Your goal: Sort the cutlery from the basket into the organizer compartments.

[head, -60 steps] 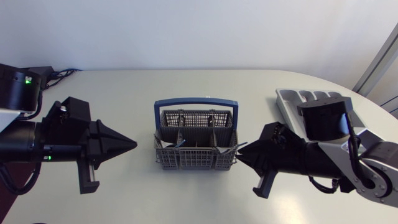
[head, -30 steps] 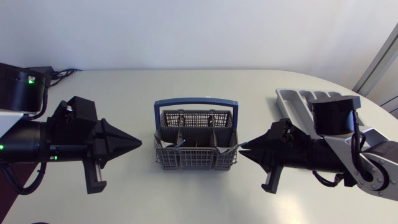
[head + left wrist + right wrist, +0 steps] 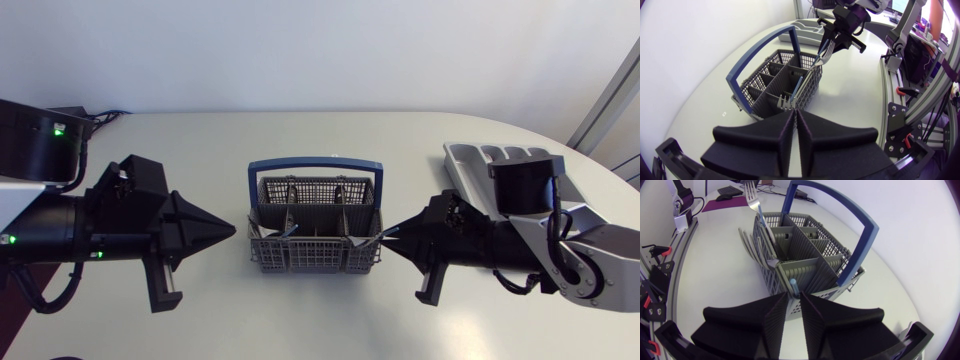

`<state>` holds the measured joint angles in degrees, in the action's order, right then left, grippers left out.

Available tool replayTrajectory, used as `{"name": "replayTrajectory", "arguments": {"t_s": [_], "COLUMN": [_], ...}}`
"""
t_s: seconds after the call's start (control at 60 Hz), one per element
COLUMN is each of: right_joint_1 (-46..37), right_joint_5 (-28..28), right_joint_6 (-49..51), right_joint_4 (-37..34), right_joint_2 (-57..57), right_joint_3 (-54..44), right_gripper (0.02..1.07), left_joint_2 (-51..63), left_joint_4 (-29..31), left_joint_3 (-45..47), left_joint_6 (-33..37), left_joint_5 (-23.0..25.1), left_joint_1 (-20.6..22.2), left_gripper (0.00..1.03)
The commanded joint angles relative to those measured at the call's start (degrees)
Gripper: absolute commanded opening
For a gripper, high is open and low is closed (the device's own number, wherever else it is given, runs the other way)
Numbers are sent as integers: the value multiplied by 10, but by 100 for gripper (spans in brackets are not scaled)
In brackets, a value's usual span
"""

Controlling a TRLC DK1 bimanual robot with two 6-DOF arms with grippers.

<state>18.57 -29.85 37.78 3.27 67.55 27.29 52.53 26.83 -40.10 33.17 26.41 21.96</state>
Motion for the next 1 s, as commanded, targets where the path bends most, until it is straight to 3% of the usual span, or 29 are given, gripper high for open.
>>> {"name": "replayTrajectory", "arguments": {"t_s": [0.0, 0.15, 0.983], "right_joint_1": [-2, -2, 9], "right_joint_5": [-4, -3, -1], "right_joint_6": [7, 5, -8], "right_joint_4": [8, 10, -3], "right_joint_2": [9, 12, 14], "right_joint_3": [-8, -5, 20], "right_gripper": [26, 19, 8], "left_joint_2": [6, 8, -35], "left_joint_4": [-7, -10, -11], "left_joint_3": [12, 12, 34], "left_joint_6": [-8, -8, -6], "left_joint_5": [-5, -6, -25], "left_joint_1": [7, 8, 12], "left_gripper": [8, 8, 8]}}
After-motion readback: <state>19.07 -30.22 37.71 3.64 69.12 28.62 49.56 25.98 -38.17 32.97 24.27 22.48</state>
